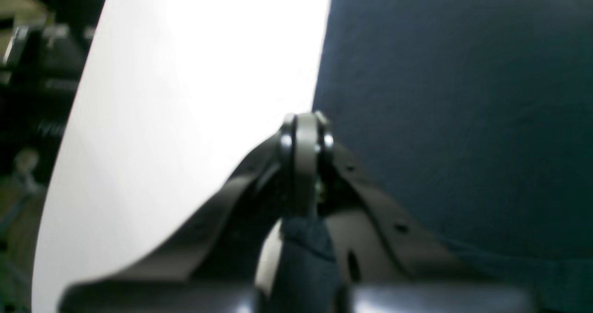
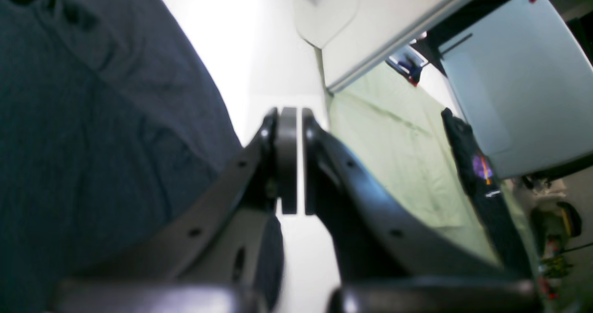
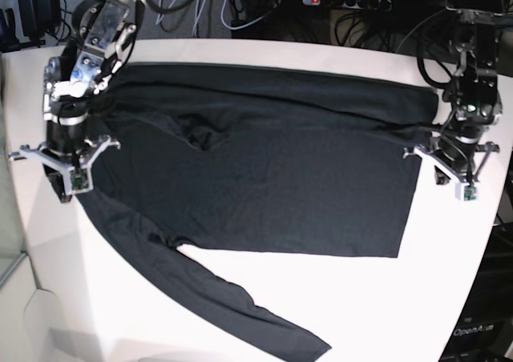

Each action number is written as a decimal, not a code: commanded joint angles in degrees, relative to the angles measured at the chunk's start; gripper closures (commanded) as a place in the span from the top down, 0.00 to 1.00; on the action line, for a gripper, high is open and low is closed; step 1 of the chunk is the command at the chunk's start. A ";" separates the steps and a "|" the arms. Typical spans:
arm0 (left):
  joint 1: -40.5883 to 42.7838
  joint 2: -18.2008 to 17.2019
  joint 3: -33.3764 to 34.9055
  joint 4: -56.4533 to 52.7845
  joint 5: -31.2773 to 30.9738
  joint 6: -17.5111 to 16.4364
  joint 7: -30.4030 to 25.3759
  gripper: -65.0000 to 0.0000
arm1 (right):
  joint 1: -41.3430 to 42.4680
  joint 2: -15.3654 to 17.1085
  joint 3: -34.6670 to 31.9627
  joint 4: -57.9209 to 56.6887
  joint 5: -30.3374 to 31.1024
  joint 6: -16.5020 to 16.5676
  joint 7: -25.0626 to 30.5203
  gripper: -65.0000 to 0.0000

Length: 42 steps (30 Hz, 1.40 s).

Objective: Fold the T-shirt properly
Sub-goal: 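Release the collar edge and move both grippers along the shirt sides to the hem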

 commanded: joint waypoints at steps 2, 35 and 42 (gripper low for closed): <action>-0.89 -0.76 -0.49 1.55 -0.02 -0.16 -1.54 0.00 | 3.68 0.26 -0.48 1.10 3.64 -0.81 1.74 0.00; -26.56 3.28 7.16 -16.82 1.21 -15.89 7.16 0.00 | 32.78 7.63 -6.37 -27.38 8.21 17.35 -28.24 0.00; -27.88 3.10 14.10 -16.12 9.12 -15.89 7.34 0.00 | 39.64 10.71 -7.33 -40.22 8.21 17.35 -32.81 0.00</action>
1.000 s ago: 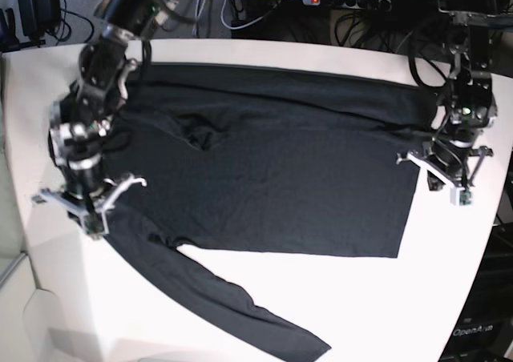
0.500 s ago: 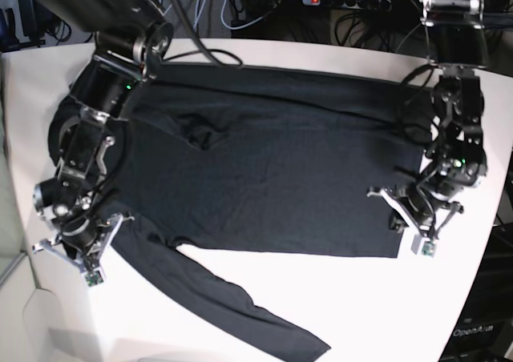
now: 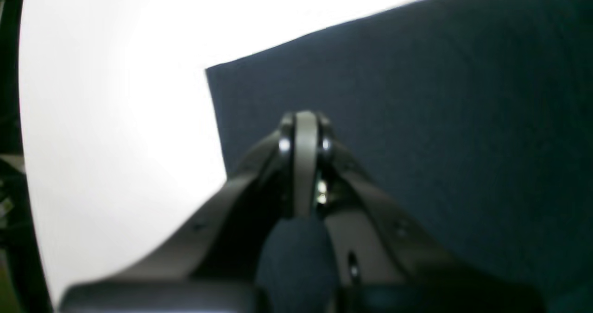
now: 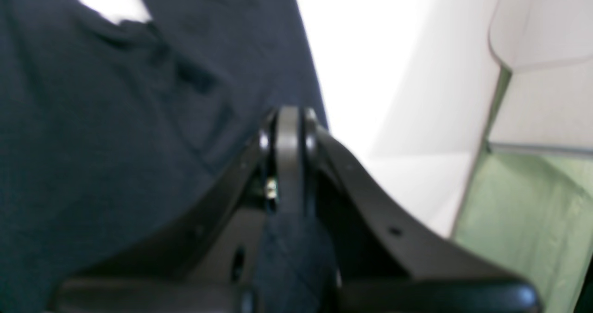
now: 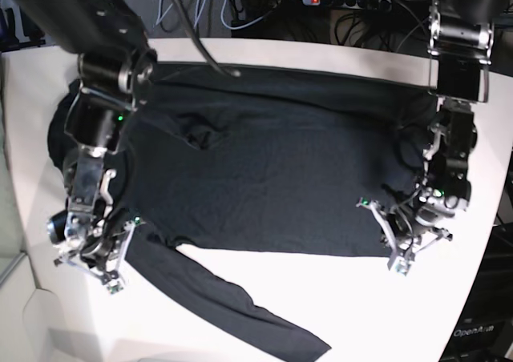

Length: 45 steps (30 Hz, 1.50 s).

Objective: Fold the T-shirt properly
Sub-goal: 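Release the collar edge and move both grippers along the shirt sides to the hem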

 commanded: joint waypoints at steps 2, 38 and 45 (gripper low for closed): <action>-1.54 -0.46 -0.65 -0.19 0.64 0.17 -1.30 0.00 | 4.42 0.48 -0.23 -1.81 0.28 -0.47 0.32 0.00; -10.95 2.62 -7.77 -20.68 -2.43 -8.27 -9.91 0.00 | 15.49 4.08 2.93 -22.38 0.45 -0.47 7.71 0.38; -10.95 2.44 -7.77 -22.43 -2.43 -8.44 -10.88 0.00 | 21.21 7.95 10.23 -34.07 0.45 -1.30 8.67 0.38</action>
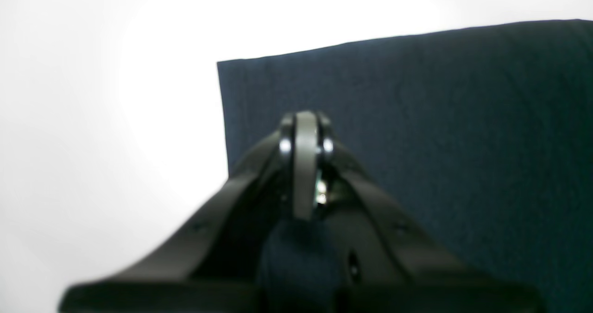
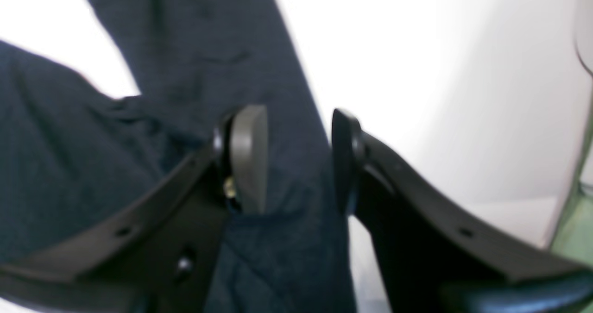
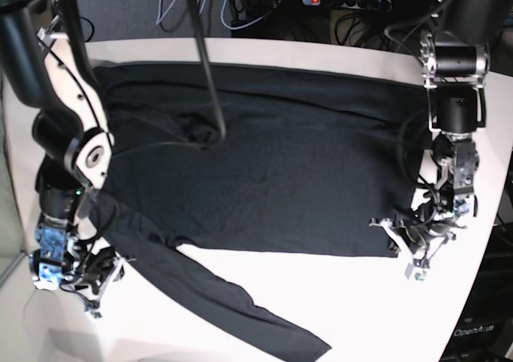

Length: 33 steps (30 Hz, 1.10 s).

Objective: Fold the T-shirt properly
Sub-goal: 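Release the collar edge and move both grippers along the shirt sides to the hem, then lower both grippers and close them on the hem corners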

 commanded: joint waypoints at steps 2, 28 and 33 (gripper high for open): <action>-1.97 -0.48 -0.08 0.67 -0.51 -0.29 -1.17 0.00 | 2.30 0.06 -0.48 0.44 0.58 -1.53 2.34 0.38; 2.43 -2.24 0.01 4.80 -0.42 -0.29 -1.17 0.00 | -3.94 5.95 13.76 -3.08 0.58 -12.34 16.50 0.68; 2.43 -2.42 0.01 4.80 -0.42 -0.29 -1.00 0.00 | -5.96 4.63 13.67 -3.17 0.58 -12.25 16.14 0.68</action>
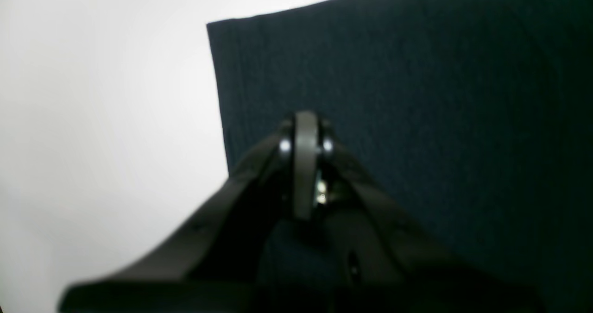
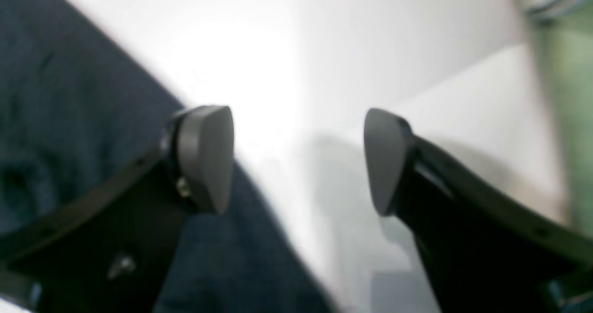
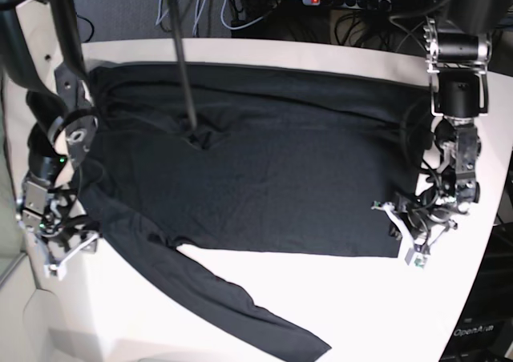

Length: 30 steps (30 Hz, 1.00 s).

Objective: Fold the T-shirt properly
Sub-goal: 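Lower both grippers and close them on the hem corners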

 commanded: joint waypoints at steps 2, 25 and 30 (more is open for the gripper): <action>-1.63 -0.91 -0.25 1.11 -0.55 0.21 -1.28 0.00 | 0.41 0.68 -0.16 0.62 0.56 0.27 1.20 0.68; -1.81 -0.74 -0.69 1.02 -0.55 0.65 -1.28 0.00 | -4.07 -2.31 -0.34 0.62 0.39 0.27 1.37 0.29; -1.90 -0.74 -0.78 0.93 -0.55 0.65 -1.19 0.00 | -4.07 -2.31 -0.34 0.62 0.39 0.27 1.28 0.00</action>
